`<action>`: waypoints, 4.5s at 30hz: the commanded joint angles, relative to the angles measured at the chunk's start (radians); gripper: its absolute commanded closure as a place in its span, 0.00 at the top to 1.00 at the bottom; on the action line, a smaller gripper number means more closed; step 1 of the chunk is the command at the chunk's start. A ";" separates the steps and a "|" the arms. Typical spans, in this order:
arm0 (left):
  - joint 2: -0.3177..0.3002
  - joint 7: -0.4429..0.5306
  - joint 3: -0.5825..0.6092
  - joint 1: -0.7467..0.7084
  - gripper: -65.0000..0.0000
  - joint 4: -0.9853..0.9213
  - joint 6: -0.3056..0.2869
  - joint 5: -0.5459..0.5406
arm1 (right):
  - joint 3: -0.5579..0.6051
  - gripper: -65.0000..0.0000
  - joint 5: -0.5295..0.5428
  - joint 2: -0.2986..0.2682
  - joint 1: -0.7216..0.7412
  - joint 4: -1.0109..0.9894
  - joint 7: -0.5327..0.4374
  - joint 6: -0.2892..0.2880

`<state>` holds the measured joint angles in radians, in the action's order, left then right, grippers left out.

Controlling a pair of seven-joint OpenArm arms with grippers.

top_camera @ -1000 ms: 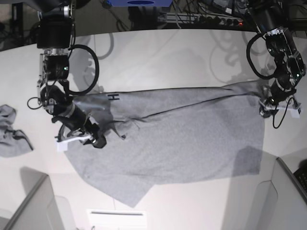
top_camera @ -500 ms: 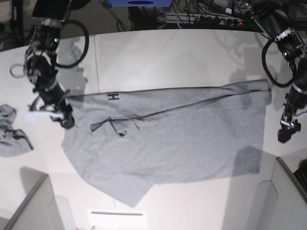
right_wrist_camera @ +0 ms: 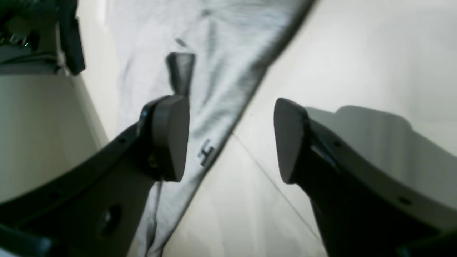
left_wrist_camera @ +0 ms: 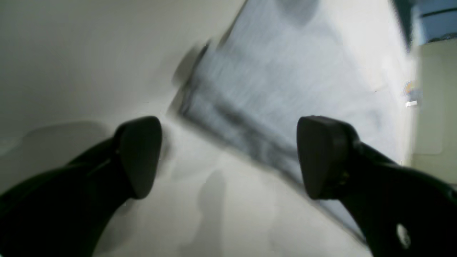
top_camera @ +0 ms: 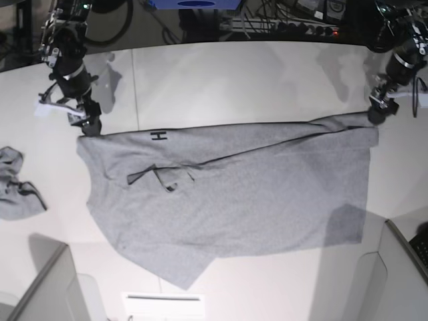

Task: Fold the T-shirt properly
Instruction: 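Open both grippers and release the folded edge, then regrasp the folded edge with both grippers, then lift and drag the shirt back toward the robot with both grippers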

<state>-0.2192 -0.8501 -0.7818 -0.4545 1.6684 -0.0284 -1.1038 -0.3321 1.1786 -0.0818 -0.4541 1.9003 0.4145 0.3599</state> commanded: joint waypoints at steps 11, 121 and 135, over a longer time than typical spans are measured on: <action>0.056 0.012 -0.014 0.105 0.62 -0.112 -0.133 0.204 | -0.006 0.55 0.013 -0.011 0.008 -0.017 -0.016 -0.015; -0.032 -0.475 -0.207 0.024 0.00 0.155 -0.135 0.201 | -0.103 0.00 0.027 -0.082 0.002 -0.041 0.120 0.175; -0.018 -0.475 -0.204 -0.103 0.00 0.152 -0.135 0.202 | -0.103 0.00 0.027 -0.082 -0.125 -0.040 0.123 0.170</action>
<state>-0.2253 -1.3327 -0.9783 -0.5468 1.8091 -0.1589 -0.8986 -0.4263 1.2049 -0.1486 -0.5755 1.8439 0.5541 0.5411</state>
